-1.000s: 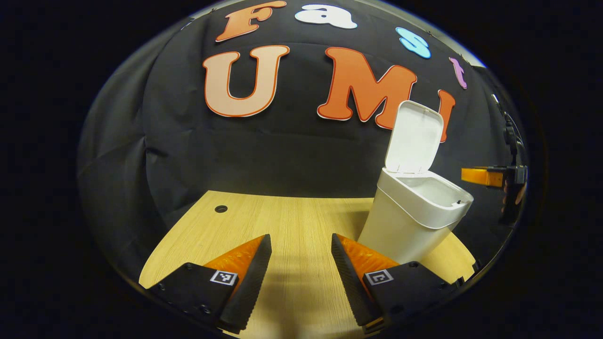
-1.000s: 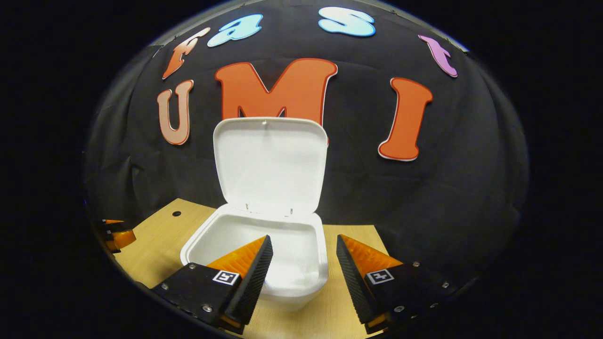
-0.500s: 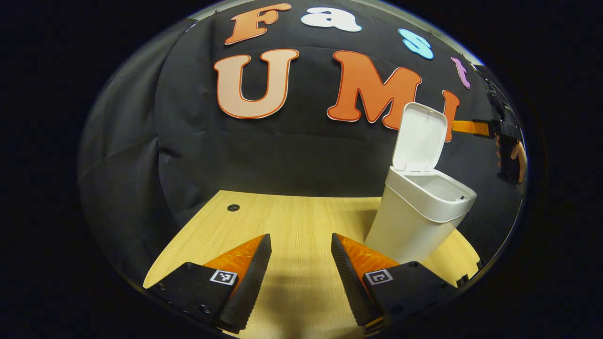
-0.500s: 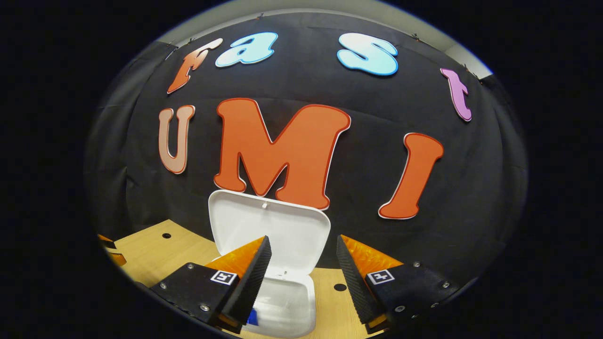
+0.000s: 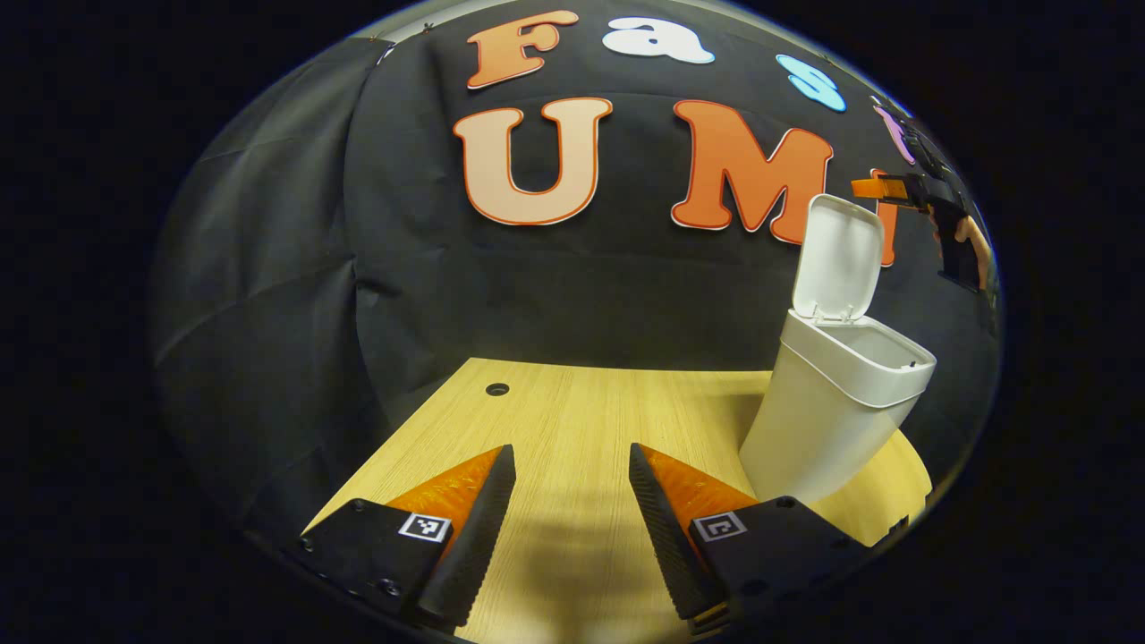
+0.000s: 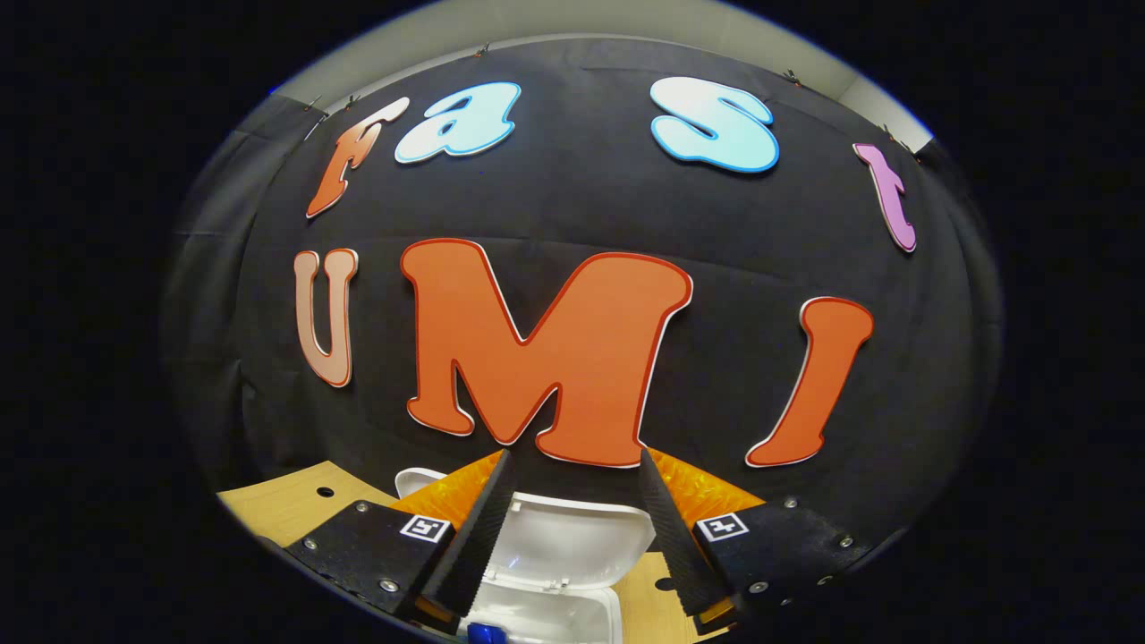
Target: Press the lid of the desktop garbage bin to open it, pick up the crumpled paper on the desktop and throw it into the bin, then pick up the pop can on the desktop and drop it into the bin, and finally close the garbage bin lid.
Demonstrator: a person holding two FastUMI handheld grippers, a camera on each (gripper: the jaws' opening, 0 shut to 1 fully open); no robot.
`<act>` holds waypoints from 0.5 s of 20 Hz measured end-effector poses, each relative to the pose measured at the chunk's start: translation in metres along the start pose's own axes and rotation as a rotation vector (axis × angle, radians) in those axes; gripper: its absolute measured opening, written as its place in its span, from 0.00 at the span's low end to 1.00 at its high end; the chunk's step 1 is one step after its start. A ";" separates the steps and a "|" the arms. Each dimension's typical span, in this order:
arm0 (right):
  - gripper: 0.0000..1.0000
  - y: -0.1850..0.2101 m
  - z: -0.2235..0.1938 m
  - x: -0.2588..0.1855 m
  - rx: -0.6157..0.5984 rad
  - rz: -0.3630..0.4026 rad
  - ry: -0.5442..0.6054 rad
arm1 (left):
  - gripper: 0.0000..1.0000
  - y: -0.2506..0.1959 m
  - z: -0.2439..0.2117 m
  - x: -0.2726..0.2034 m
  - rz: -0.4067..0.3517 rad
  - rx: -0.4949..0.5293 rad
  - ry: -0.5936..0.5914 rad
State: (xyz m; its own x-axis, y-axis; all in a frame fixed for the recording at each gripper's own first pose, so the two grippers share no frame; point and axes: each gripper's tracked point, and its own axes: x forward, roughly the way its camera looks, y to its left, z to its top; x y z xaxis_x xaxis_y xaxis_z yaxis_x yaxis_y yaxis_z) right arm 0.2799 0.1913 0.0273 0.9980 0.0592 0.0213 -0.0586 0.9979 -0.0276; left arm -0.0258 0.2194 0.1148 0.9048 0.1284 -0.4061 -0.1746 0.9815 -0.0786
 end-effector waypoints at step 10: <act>0.81 0.020 -0.024 -0.004 0.125 0.050 0.090 | 0.83 -0.004 0.001 0.005 -0.031 0.016 -0.009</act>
State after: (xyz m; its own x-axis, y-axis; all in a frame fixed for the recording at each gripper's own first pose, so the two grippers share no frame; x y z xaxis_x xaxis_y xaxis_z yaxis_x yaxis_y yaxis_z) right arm 0.2755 0.2102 0.0025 0.9915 0.1115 -0.0671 -0.1046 0.9896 0.0983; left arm -0.0204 0.2167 0.1146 0.9132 0.0992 -0.3952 -0.1403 0.9872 -0.0763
